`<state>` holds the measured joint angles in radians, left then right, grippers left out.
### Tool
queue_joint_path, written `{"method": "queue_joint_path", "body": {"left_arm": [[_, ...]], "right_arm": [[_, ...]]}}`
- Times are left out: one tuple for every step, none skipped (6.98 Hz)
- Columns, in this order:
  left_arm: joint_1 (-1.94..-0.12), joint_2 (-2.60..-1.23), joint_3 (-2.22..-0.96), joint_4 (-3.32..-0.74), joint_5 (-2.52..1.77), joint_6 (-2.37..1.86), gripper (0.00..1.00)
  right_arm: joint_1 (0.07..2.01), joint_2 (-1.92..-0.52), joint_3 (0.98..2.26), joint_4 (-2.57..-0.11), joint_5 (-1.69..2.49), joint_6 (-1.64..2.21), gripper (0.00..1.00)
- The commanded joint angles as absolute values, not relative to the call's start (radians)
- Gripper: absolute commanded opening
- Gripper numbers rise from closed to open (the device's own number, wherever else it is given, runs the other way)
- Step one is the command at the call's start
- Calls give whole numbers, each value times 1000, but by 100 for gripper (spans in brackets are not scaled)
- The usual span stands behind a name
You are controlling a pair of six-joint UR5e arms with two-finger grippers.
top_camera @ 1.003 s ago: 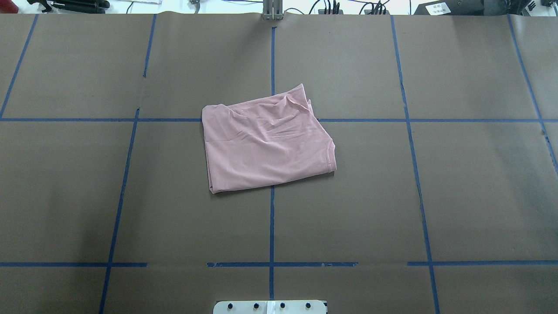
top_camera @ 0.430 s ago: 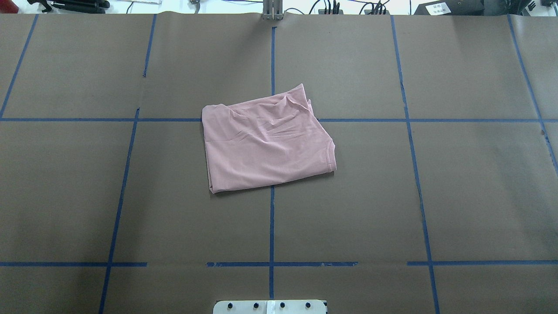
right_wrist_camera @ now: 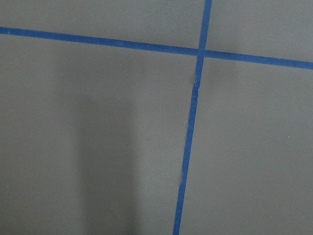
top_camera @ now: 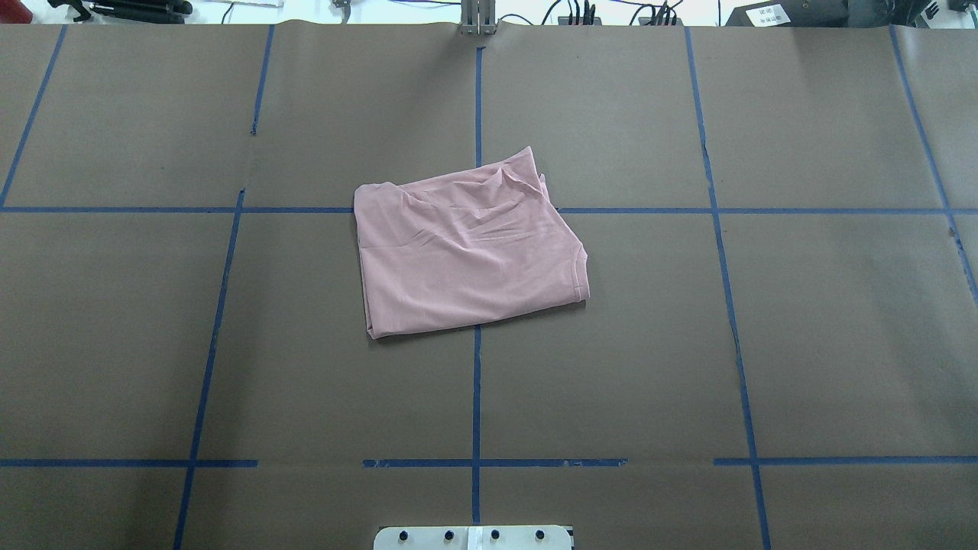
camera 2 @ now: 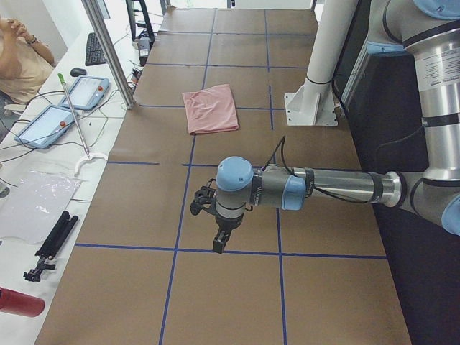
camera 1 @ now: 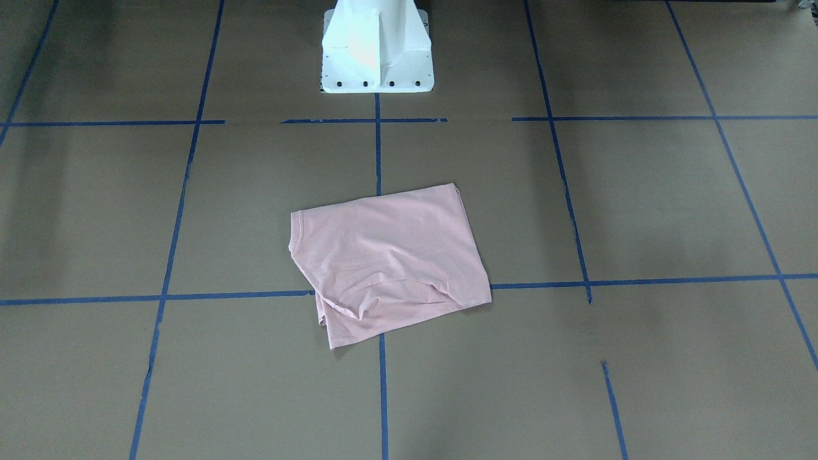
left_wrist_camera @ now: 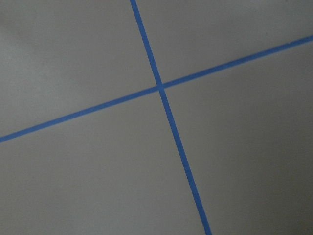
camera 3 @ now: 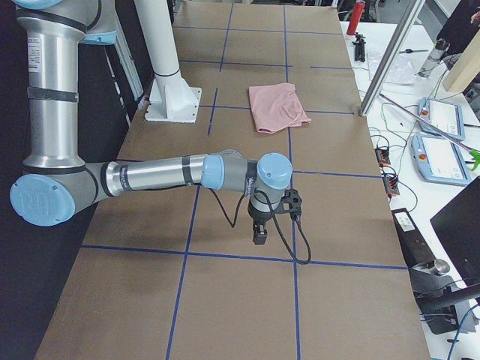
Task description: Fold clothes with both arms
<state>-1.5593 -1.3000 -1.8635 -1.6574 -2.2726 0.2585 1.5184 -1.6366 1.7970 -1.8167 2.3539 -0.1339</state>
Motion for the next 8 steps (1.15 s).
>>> {"method": "queue_joint_path", "body": {"left_arm": [[-1559, -1279, -1865, -1663, -2272, 261, 100], [-1557, -1282, -1847, -1661, -2263, 262, 100], [-1540, -1296, -1868, -1640, -2257, 262, 100], [-1476, -1298, -1894, -1608, -2238, 264, 100], [-1453, -1305, -1893, -1603, -2229, 262, 100], [-1456, -1313, -1890, -1603, -2227, 256, 100], [-1459, -1307, -1881, -1603, -2241, 256, 100], [-1488, -1310, -1882, -1598, -2249, 255, 100]], "right_arm": [[1503, -1637, 1793, -1818, 2355, -132, 100], [1503, -1635, 1793, -1816, 2356, -132, 100], [1502, -1634, 1793, -1816, 2359, -132, 100], [1502, -1632, 1795, -1816, 2361, -132, 100], [1500, -1632, 1796, -1816, 2371, -132, 100], [1500, -1631, 1795, -1816, 2373, -132, 100], [1497, -1628, 1795, -1816, 2373, -132, 100], [1496, -1623, 1792, -1816, 2373, -132, 100]]}}
